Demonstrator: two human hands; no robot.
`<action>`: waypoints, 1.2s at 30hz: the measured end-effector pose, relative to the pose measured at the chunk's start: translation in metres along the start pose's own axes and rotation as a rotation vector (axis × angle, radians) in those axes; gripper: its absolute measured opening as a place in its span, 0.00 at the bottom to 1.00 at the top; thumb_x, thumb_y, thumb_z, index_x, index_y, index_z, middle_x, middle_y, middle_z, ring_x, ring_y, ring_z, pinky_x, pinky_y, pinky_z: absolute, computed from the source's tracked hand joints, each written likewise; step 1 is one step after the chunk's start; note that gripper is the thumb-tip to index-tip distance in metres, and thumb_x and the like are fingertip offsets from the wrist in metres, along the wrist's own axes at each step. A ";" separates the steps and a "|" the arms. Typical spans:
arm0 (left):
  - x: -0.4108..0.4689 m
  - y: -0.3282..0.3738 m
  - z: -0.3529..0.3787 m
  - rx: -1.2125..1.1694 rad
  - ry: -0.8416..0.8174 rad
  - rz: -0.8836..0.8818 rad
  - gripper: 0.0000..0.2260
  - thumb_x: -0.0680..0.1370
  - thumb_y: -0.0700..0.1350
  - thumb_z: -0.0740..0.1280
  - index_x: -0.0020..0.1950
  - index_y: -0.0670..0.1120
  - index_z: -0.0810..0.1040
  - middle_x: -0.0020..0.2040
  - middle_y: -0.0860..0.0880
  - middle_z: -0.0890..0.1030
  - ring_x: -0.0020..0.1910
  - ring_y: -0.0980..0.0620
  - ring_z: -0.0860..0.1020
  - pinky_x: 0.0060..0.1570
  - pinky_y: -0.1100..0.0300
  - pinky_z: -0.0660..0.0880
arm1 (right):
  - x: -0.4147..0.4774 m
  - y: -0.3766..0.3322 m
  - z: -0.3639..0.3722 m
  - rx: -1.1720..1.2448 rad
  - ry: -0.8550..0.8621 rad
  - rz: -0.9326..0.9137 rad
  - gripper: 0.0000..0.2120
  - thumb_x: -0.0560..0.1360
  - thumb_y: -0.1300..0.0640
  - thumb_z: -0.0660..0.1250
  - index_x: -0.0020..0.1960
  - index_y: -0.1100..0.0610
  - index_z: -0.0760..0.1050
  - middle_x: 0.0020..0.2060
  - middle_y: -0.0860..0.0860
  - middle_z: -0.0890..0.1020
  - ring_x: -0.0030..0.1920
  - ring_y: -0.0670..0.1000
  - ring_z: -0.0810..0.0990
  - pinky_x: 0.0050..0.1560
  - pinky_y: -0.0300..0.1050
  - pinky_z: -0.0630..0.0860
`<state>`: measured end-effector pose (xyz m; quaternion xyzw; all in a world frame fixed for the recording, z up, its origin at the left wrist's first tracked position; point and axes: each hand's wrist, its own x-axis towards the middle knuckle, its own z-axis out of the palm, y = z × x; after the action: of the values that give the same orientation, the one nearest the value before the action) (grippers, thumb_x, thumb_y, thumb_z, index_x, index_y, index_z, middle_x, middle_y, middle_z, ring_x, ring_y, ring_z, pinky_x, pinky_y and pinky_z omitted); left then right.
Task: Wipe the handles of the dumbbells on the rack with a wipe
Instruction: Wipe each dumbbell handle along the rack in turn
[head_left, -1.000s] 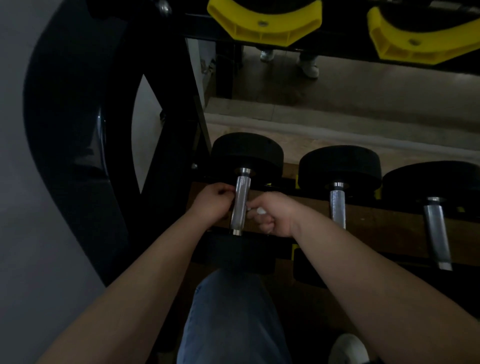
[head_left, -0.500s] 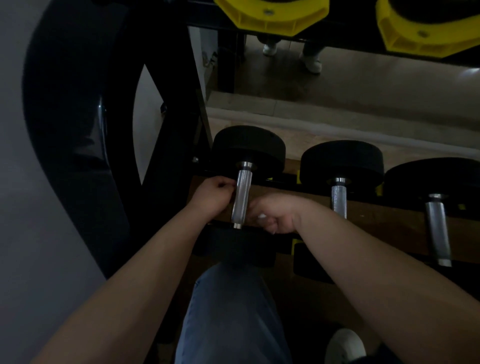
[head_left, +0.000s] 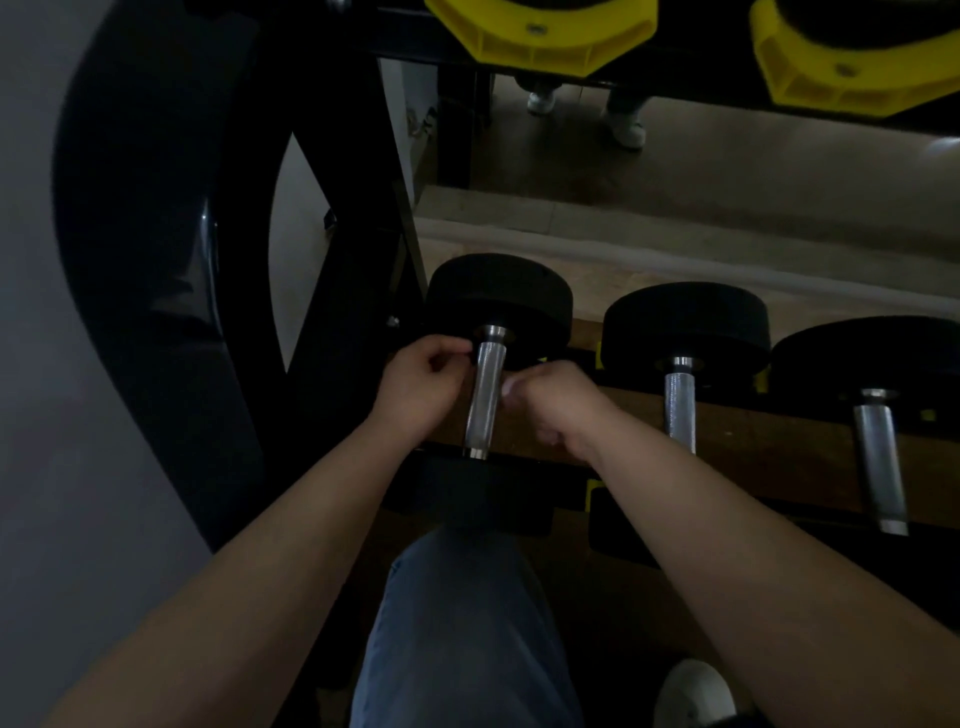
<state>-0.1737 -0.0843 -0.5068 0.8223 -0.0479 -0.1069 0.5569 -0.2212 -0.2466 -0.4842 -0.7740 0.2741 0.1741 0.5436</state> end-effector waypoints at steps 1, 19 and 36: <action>-0.004 0.003 -0.002 0.027 -0.030 0.063 0.07 0.79 0.46 0.68 0.53 0.58 0.82 0.50 0.60 0.82 0.51 0.65 0.79 0.50 0.71 0.73 | -0.003 -0.002 -0.003 0.054 0.042 -0.054 0.06 0.79 0.57 0.68 0.53 0.53 0.83 0.37 0.51 0.80 0.28 0.47 0.71 0.26 0.40 0.65; 0.011 0.018 0.010 0.233 0.132 0.202 0.05 0.77 0.45 0.72 0.52 0.53 0.84 0.46 0.60 0.83 0.47 0.64 0.80 0.51 0.72 0.74 | 0.008 -0.009 -0.013 0.166 0.102 -0.152 0.10 0.75 0.59 0.72 0.55 0.49 0.83 0.52 0.46 0.81 0.42 0.46 0.77 0.34 0.40 0.69; 0.000 0.016 0.000 0.507 0.016 0.079 0.03 0.74 0.43 0.74 0.47 0.49 0.86 0.43 0.55 0.83 0.43 0.61 0.78 0.37 0.81 0.66 | 0.012 0.014 0.000 -0.058 0.014 -0.299 0.29 0.68 0.52 0.80 0.65 0.49 0.73 0.50 0.48 0.81 0.50 0.47 0.81 0.48 0.42 0.77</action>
<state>-0.1730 -0.0898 -0.4920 0.9339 -0.1008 -0.0632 0.3371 -0.2200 -0.2530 -0.5010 -0.8227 0.1542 0.0937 0.5390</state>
